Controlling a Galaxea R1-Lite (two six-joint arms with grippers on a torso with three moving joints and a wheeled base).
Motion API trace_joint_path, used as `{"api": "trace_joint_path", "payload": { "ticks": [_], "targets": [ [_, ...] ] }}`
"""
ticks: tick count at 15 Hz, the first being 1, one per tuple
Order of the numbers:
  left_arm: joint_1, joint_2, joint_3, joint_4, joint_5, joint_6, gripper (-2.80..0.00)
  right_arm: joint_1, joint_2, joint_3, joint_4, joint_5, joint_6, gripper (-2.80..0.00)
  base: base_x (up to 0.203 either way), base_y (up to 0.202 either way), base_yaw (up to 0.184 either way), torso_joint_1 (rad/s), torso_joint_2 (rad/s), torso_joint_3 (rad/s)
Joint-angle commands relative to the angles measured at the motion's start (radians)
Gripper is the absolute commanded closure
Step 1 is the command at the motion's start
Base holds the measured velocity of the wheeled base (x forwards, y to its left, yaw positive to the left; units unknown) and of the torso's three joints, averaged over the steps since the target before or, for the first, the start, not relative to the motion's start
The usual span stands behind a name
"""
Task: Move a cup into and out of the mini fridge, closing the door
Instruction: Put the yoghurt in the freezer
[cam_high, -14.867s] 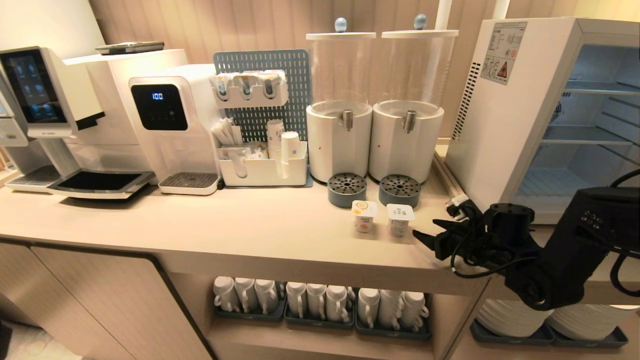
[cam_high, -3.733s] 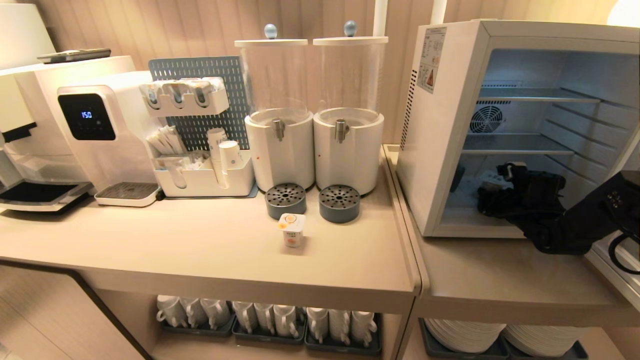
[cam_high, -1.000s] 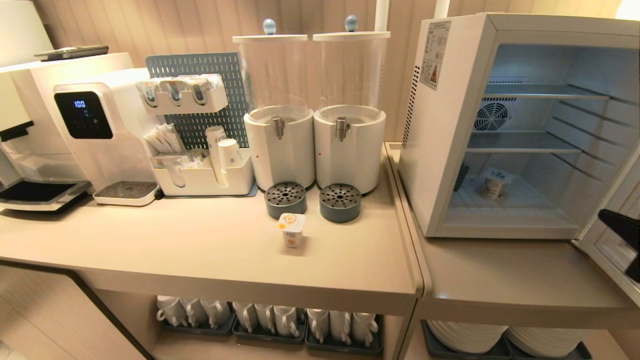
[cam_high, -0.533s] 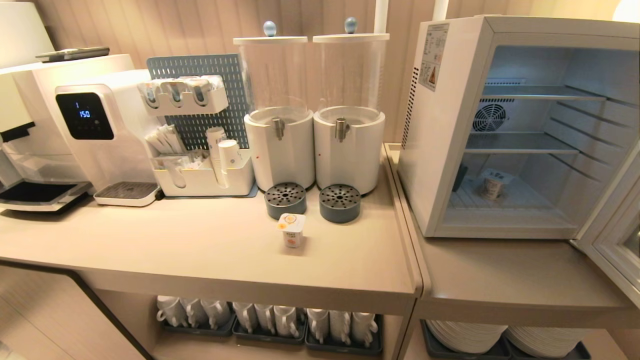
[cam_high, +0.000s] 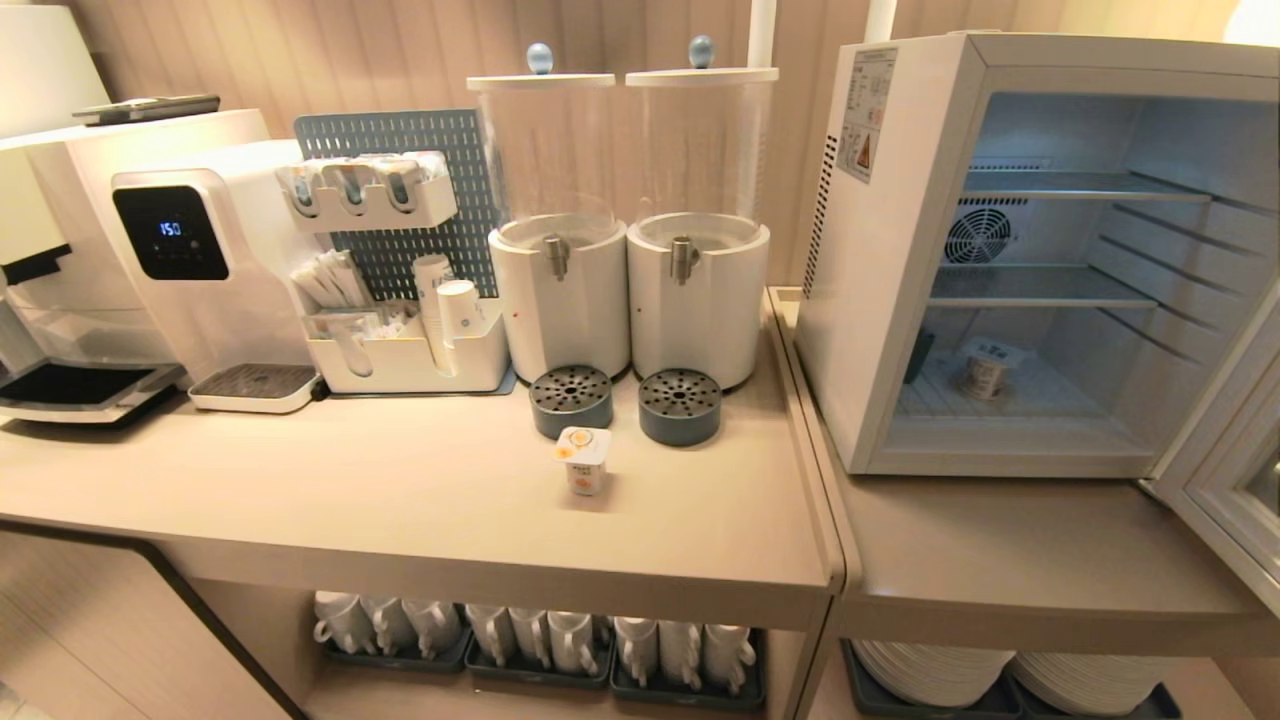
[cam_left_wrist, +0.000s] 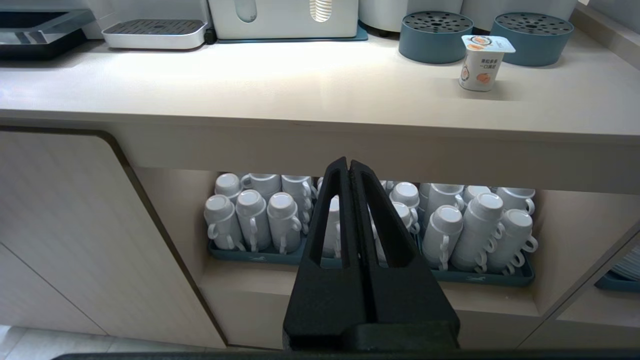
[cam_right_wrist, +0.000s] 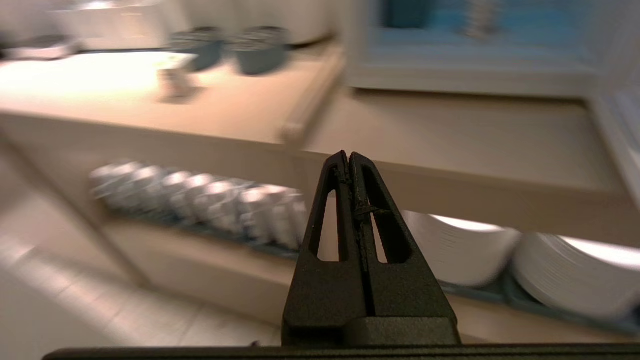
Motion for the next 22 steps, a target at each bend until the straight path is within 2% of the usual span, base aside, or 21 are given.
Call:
{"api": "trace_joint_path", "payload": {
  "ticks": [1,3,4,6,18,22],
  "targets": [
    [0.001,0.001,0.002,0.0,0.0,0.0,0.0,-0.006,-0.06,0.162,-0.131,-0.098,-0.004,0.0,0.0,0.0,0.0,0.0,0.0,0.0],
    [0.001,0.001,0.002,0.0,0.0,0.0,0.0,-0.008,-0.058,0.342,-0.382,-0.162,-0.029,0.0,0.0,0.0,0.0,0.0,0.0,0.0],
    [0.001,0.001,0.002,0.0,0.0,0.001,0.0,-0.008,-0.057,0.374,-0.413,-0.192,-0.033,0.0,0.0,0.0,0.0,0.0,0.0,0.0],
    [0.001,0.001,0.002,0.0,0.0,0.001,0.0,-0.01,-0.056,0.363,-0.413,-0.237,-0.042,0.0,0.002,0.043,-0.002,0.001,0.0,0.004],
    [0.001,0.001,0.002,0.0,0.0,0.0,0.0,-0.01,-0.056,0.363,-0.413,-0.237,-0.039,0.0,0.0,0.178,-0.003,0.004,0.0,0.003],
    [0.001,0.001,0.002,0.0,0.0,0.0,0.0,-0.01,-0.055,0.363,-0.411,-0.237,-0.039,0.0,0.0,0.098,-0.051,0.003,0.0,0.003]
  ]
}}
